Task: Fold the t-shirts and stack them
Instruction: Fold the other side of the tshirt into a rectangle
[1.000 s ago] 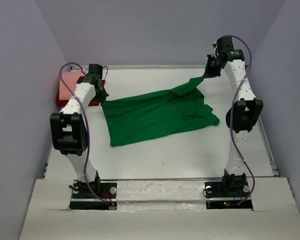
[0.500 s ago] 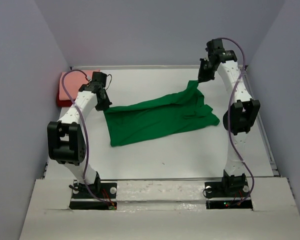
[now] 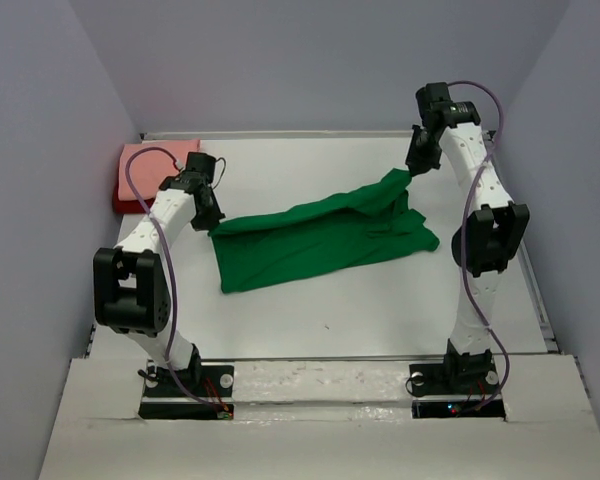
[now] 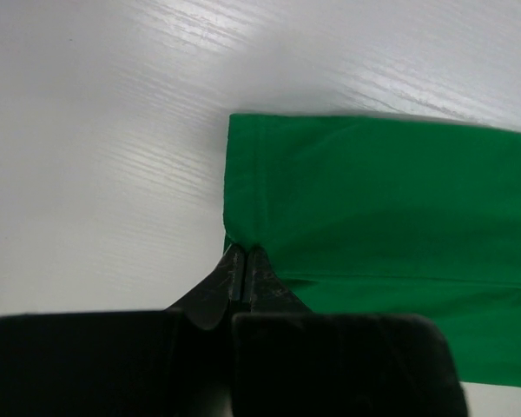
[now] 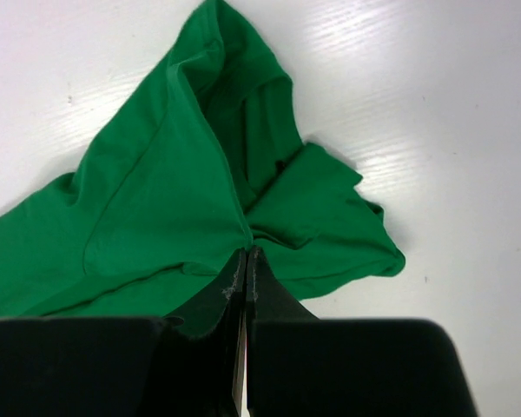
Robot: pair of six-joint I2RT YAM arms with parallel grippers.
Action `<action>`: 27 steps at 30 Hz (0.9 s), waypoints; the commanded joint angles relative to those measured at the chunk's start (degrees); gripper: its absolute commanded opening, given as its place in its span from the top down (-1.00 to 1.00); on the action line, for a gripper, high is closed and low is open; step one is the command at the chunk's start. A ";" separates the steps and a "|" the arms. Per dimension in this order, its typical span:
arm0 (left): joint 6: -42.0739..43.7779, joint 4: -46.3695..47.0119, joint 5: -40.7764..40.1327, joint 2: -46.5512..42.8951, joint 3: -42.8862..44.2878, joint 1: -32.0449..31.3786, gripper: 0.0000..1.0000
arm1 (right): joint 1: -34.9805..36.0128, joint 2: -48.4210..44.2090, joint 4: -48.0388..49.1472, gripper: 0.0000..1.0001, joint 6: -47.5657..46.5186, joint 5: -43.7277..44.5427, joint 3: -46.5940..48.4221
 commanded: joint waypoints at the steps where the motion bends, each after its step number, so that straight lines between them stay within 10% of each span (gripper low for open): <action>1: -0.20 -0.42 -1.02 -4.06 -1.80 -1.70 1.00 | 1.00 -5.04 -0.08 1.00 1.39 4.75 -4.83; 27: -4.42 -0.07 -3.93 -1.87 -7.60 -4.52 1.00 | 3.46 -8.21 3.78 1.00 2.97 10.38 -21.29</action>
